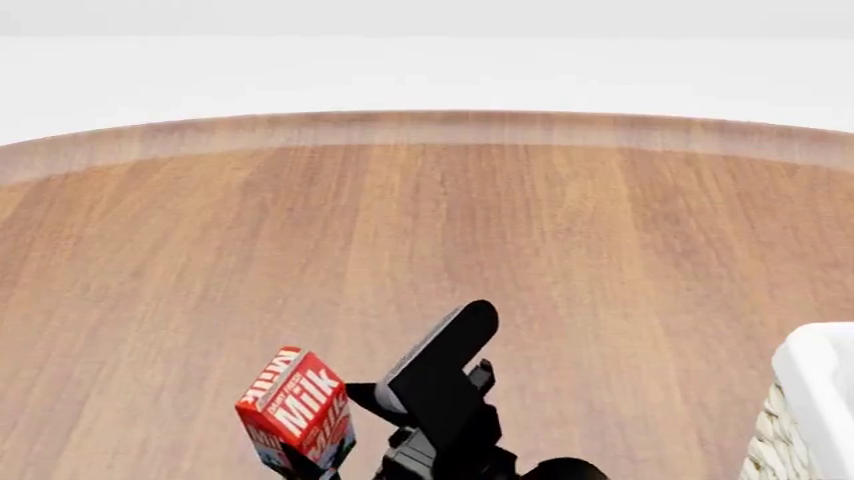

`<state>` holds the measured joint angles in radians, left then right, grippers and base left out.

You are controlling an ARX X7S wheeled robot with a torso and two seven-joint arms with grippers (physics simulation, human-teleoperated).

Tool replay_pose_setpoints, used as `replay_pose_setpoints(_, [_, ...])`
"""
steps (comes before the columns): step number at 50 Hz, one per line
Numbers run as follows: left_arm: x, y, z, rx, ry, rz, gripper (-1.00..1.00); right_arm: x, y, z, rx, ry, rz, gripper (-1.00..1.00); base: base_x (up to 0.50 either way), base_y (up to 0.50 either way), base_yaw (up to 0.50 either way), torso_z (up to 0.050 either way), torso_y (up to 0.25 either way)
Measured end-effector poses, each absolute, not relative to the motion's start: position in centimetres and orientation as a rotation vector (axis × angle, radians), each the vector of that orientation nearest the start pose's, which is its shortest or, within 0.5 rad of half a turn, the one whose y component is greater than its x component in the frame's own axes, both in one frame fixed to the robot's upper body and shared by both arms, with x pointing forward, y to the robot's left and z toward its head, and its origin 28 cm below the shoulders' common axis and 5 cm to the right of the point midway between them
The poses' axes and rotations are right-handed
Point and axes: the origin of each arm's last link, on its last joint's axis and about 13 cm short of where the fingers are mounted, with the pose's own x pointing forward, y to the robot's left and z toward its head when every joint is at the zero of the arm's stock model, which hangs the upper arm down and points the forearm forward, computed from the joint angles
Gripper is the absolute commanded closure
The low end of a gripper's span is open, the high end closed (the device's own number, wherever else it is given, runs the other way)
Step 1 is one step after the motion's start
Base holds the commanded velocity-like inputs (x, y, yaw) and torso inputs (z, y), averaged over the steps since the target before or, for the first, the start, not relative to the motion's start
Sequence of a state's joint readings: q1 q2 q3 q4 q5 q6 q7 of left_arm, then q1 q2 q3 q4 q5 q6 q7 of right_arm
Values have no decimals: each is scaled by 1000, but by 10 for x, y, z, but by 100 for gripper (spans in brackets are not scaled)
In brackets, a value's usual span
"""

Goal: Pick the milk and place it in the basket.

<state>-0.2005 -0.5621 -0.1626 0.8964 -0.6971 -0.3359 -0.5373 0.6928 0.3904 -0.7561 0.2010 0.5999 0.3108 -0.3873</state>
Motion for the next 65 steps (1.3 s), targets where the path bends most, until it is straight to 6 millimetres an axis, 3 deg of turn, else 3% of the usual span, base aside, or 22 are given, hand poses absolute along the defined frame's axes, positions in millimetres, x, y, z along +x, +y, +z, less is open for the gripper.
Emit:
replay_pose_setpoints(22, [179,260,226,-127,-663,116,-100,311,-102,114,-6,49,666,100,0,0,0,0,1])
replay_pose_setpoints(45, [180,260,225,-127,-660,116,-100,317,-126,123,73,-49,252,100,0,0,0,0,1])
replay_pose_setpoints(65, [179,260,224,-126,-659,117,-100,320,-124,115,66,-49,186,100,0,0,0,0,2])
